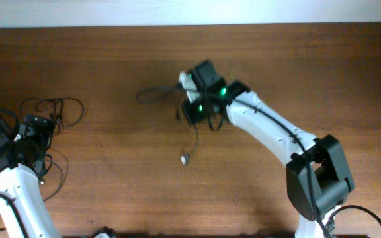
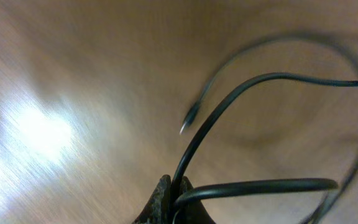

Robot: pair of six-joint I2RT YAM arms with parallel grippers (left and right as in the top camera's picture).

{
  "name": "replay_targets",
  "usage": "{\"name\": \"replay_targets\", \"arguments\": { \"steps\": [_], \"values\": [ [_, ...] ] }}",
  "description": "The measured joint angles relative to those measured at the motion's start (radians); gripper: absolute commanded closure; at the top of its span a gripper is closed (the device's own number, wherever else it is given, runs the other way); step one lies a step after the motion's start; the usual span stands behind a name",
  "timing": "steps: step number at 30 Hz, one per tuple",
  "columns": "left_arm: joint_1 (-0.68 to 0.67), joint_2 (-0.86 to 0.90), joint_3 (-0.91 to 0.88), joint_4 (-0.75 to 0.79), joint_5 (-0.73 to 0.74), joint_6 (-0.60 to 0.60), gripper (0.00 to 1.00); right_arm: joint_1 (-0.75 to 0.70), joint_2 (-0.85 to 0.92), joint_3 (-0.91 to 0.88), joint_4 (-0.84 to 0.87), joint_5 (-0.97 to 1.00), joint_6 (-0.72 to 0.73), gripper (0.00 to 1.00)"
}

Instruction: Untangle cables

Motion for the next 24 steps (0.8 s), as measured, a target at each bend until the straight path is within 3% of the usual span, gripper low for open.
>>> {"name": "replay_targets", "arguments": {
  "steps": [2,5,6,7,10,15,18,22,24],
  "values": [
    [0.0,0.0,0.0,0.001,0.0,0.0,0.02,-0.001,0.007,0.168,-0.011,-0.047,-0.014,0.96],
    [0.0,0.0,0.0,0.001,0.0,0.0,0.01,0.039,0.022,0.232,-0.042,-0.157,0.002,0.95],
    [0.0,0.0,0.0,0.001,0.0,0.0,0.01,0.062,0.037,0.232,-0.074,-0.164,0.003,0.62],
    [0.0,0.0,0.0,-0.003,0.006,0.0,0.01,0.086,0.055,0.231,-0.114,-0.146,0.005,0.0],
    [0.0,0.0,0.0,-0.002,0.074,0.0,0.01,0.11,0.072,0.23,-0.166,-0.093,0.01,0.02],
    [-0.034,0.0,0.0,-0.003,0.266,0.001,0.01,-0.018,0.065,0.274,-0.362,-0.036,0.006,0.01],
    [-0.232,0.0,0.0,-0.002,0.342,0.001,0.01,-0.148,-0.029,0.375,-0.544,0.047,0.006,0.01],
    [-0.581,0.0,0.0,-0.006,0.185,-0.013,0.01,-0.325,-0.186,0.409,-0.715,0.077,0.005,0.02],
    [-0.729,0.018,0.0,-0.009,0.082,-0.097,0.01,-0.392,-0.219,0.41,-0.757,0.086,0.005,0.01]
  ]
}}
